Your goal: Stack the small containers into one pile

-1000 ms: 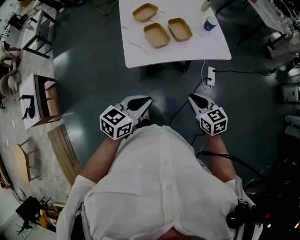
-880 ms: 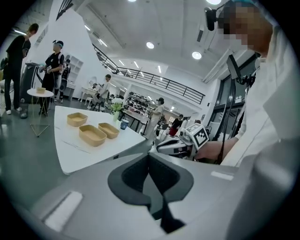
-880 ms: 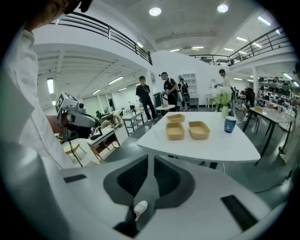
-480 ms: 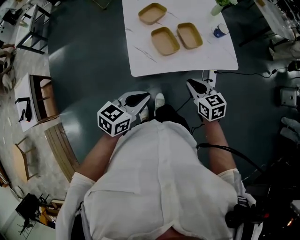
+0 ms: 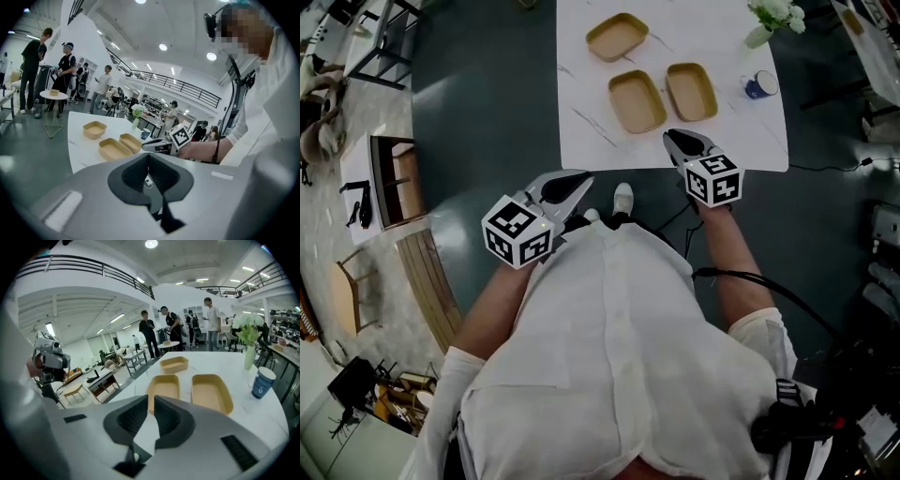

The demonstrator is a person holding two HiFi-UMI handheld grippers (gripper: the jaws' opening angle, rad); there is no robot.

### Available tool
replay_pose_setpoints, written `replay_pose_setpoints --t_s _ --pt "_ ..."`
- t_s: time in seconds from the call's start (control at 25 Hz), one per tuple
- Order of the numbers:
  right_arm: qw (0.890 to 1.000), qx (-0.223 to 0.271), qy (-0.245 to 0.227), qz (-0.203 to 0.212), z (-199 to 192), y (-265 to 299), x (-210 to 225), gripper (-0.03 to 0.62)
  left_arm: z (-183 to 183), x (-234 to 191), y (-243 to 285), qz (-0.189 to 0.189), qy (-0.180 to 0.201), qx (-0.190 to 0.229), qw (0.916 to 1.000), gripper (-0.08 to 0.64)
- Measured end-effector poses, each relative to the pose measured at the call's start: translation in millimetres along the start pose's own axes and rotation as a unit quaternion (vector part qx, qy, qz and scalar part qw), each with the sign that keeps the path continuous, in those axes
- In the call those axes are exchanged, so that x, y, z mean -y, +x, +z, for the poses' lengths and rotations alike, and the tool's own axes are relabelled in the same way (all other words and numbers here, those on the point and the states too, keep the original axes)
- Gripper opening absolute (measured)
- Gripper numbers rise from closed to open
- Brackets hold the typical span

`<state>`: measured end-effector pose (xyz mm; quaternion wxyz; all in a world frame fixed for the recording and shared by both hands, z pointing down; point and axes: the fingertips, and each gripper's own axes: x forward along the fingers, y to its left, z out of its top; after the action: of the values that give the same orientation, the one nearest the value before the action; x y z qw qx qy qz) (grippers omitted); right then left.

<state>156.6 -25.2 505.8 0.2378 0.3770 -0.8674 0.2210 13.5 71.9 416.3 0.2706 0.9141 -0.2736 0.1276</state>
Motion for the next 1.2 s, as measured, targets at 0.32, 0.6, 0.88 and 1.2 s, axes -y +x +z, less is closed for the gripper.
replay_pose_setpoints --t_s 0.32,0.6,0.88,1.2 --pt "0.999 -0.041 -0.018 -0.015 13 56 42 0.043 21 -33 3 0.005 -0.010 0.005 0.9999 0.008" --pt "0.993 -0.104 -0.025 -0.049 7 99 75 0.083 41 -76 -10 -0.014 -0.005 -0.003 0.9999 0.008" --pt "0.986 -0.147 -0.009 -0.074 -4 123 91 0.083 47 -120 -28 -0.018 -0.012 -0.010 0.9997 0.008" --pt "0.980 -0.179 0.002 -0.087 -10 131 92 0.026 51 -145 -27 -0.036 -0.009 -0.022 0.9990 0.008"
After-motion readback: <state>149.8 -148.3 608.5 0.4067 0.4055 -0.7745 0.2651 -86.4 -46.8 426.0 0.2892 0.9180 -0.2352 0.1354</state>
